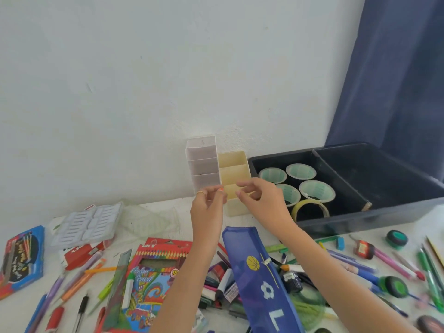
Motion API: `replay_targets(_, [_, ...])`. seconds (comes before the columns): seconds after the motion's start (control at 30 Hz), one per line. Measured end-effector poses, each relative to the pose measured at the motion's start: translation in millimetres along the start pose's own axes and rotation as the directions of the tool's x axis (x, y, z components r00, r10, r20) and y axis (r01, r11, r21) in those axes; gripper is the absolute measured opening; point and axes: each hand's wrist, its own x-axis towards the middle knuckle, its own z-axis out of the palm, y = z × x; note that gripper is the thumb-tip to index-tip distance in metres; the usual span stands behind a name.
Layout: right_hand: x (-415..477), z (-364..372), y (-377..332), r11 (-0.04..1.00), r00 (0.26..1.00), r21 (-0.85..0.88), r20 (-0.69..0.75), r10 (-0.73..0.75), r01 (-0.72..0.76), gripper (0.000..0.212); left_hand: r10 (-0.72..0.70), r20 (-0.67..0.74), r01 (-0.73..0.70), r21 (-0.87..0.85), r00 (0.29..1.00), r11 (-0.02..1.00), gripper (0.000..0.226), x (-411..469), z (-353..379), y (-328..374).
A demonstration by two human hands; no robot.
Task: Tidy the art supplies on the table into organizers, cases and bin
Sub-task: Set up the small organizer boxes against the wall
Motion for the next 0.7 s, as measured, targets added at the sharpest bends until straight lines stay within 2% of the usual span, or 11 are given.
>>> replay_targets(0.17, [-32, -36, 3, 0.998, 0.992, -0.004, -0.113, 0.063, -0.064, 0.015, -0.015, 0.144, 0.017, -0.016, 0.99, 1.0, 0.013, -16, 25, 12])
replay_targets(0.3, [-65, -73, 12, 0.992, 0.966, -0.036, -0.235, 0.106, -0.117, 0.013, -0.009, 0.306, 0.014, -0.012, 0.952, 1.0, 0.015, -40, 57, 18])
replay_targets(0.5, [-118, -137, 37, 0.97, 0.869, -0.022, -0.45, 0.207, -0.242, 0.012, 0.004, 0.531, -0.012, 0.012, 0.847, 1.0, 0.015, -92, 117, 25])
replay_targets(0.7, [-163, -203, 51, 0.944, 0.767, -0.066, -0.602, 0.22, -0.323, 0.013, 0.0, 0.682, -0.014, 0.015, 0.731, 1.0, 0.015, -141, 184, 28])
